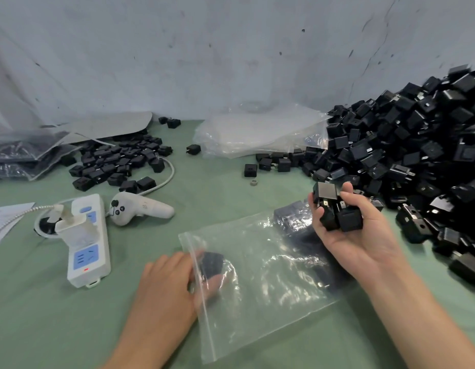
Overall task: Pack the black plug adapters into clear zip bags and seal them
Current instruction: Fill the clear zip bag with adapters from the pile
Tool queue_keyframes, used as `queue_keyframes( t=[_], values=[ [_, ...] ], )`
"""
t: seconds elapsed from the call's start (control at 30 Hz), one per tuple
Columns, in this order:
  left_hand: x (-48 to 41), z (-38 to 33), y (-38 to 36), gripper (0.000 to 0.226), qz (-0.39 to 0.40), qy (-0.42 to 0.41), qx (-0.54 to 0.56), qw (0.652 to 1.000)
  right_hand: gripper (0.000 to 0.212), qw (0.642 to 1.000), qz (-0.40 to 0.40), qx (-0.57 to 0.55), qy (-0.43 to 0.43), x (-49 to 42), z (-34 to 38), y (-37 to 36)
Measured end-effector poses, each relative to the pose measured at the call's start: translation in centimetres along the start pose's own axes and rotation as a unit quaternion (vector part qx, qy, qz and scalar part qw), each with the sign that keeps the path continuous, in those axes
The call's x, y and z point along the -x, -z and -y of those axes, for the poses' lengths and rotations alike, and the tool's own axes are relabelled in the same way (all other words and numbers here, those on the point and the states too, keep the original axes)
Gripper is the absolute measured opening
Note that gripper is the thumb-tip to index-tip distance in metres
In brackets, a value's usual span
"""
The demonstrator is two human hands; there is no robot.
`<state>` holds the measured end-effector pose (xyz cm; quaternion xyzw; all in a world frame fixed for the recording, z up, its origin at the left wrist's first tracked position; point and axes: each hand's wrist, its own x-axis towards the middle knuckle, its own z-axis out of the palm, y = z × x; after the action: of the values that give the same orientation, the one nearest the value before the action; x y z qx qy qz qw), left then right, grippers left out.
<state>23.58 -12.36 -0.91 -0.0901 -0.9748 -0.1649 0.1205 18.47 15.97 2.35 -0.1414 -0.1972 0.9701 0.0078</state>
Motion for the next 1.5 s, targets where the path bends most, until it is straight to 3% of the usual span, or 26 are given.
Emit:
queue_keyframes(
  t=[0.13, 0.27, 0.53, 0.7, 0.87, 0.9, 0.97, 1.1, 1.27, 1.33, 1.5],
  values=[
    [-0.3, -0.3, 0.1, 0.056, 0.014, -0.024, 0.007, 1.000, 0.031, 1.000, -0.004, 0.001, -0.001, -0.2, -0.4, 0.1],
    [0.3, 0.6, 0.7, 0.047, -0.020, -0.020, 0.052, 0.998, 0.028, 1.000, -0.006, 0.004, -0.006, -0.4, -0.3, 0.4],
    [-1.7, 0.3, -0.3, 0.061, 0.023, -0.083, 0.050, 0.995, 0.027, 1.000, -0.005, 0.012, -0.007, -0.6, -0.5, 0.3],
    [-3.1, -1.0, -1.8, 0.036, 0.018, -0.169, 0.106, 0.980, 0.027, 1.000, -0.003, 0.007, -0.012, -0.5, -0.3, 0.4],
    [-3.0, -2.4, -1.9, 0.025, -0.041, -0.118, 0.186, 0.975, 0.032, 1.000, 0.003, 0.003, -0.015, -0.7, -0.3, 0.5],
    [-2.8, -2.6, -1.9, 0.024, -0.058, -0.131, 0.166, 0.976, 0.033, 1.000, 0.004, 0.002, -0.016, -0.7, -0.3, 0.5],
    [-2.3, -2.1, -1.6, 0.021, -0.018, -0.156, 0.131, 0.979, 0.033, 1.000, 0.007, -0.002, -0.020, -0.7, -0.3, 0.5],
    [-2.4, -1.7, -1.5, 0.038, 0.038, -0.195, 0.063, 0.978, 0.032, 1.000, 0.007, -0.007, -0.017, -0.9, -0.3, 0.6],
    [-3.5, -4.1, -1.9, 0.034, 0.005, -0.134, -0.003, 0.991, 0.033, 1.000, 0.012, -0.010, -0.018, -0.9, -0.3, 0.7],
    [-3.9, -5.1, -1.4, 0.033, 0.008, -0.090, 0.029, 0.996, 0.033, 1.000, 0.014, -0.008, -0.017, -0.9, -0.3, 0.8],
    [-3.2, -4.2, -0.7, 0.045, 0.053, -0.140, -0.033, 0.988, 0.032, 1.000, 0.010, -0.015, -0.022, -0.9, -0.2, 0.7]
  ],
)
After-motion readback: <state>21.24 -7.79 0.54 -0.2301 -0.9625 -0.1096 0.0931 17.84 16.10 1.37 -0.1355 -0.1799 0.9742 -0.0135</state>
